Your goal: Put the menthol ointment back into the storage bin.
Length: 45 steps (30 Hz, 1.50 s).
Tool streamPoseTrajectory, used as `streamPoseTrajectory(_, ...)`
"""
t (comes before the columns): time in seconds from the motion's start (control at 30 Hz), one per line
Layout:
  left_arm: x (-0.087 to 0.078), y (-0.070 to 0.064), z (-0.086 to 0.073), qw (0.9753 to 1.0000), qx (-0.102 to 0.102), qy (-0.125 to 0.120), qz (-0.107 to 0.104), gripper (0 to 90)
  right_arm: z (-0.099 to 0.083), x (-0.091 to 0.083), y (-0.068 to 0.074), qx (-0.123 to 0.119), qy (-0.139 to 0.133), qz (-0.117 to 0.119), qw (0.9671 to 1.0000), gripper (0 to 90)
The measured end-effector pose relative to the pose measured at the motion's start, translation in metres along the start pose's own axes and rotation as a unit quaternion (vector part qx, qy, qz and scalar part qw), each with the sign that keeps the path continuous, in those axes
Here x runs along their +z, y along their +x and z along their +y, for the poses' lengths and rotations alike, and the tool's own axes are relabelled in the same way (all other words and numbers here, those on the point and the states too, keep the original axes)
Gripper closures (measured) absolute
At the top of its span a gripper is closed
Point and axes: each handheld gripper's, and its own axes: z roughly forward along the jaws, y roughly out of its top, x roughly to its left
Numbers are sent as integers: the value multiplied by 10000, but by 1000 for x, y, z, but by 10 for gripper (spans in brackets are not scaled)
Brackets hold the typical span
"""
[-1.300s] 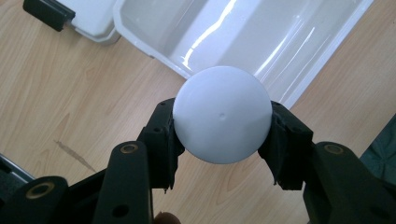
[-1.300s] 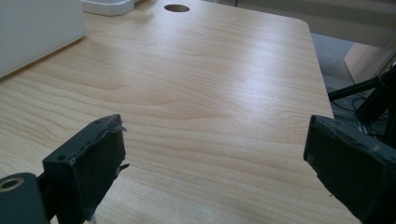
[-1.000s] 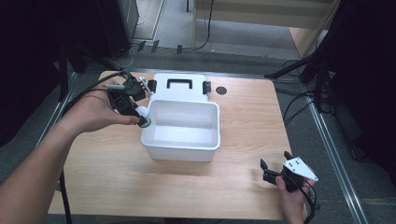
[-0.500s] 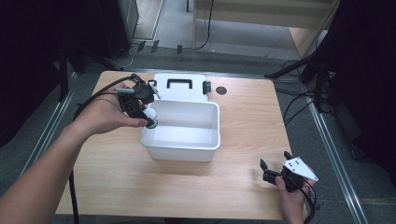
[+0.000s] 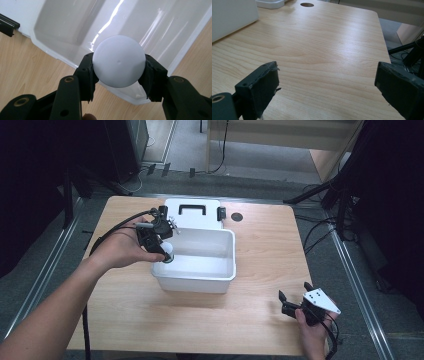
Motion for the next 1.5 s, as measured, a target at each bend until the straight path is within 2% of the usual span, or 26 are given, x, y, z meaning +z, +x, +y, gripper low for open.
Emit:
streamPoseTrajectory(0.93, 41, 3, 2, 9997, 63, 194, -146, 519, 0, -1, -1, 29, -21, 42, 10000, 56)
streamPoseTrajectory(1.17, 50, 1, 5, 9996, 64, 188, -212, 519, 0, 0, -1, 28, -19, 46, 10000, 56)
streamPoseTrajectory(1.37, 60, 1, 8, 9990, 65, 281, -341, 519, 0, -1, -1, 38, -17, 47, 10000, 56)
streamPoseTrajectory(1.5, 67, 0, 9, 9989, 71, 373, -269, 519, 0, -1, -1, 21, -19, 44, 10000, 56)
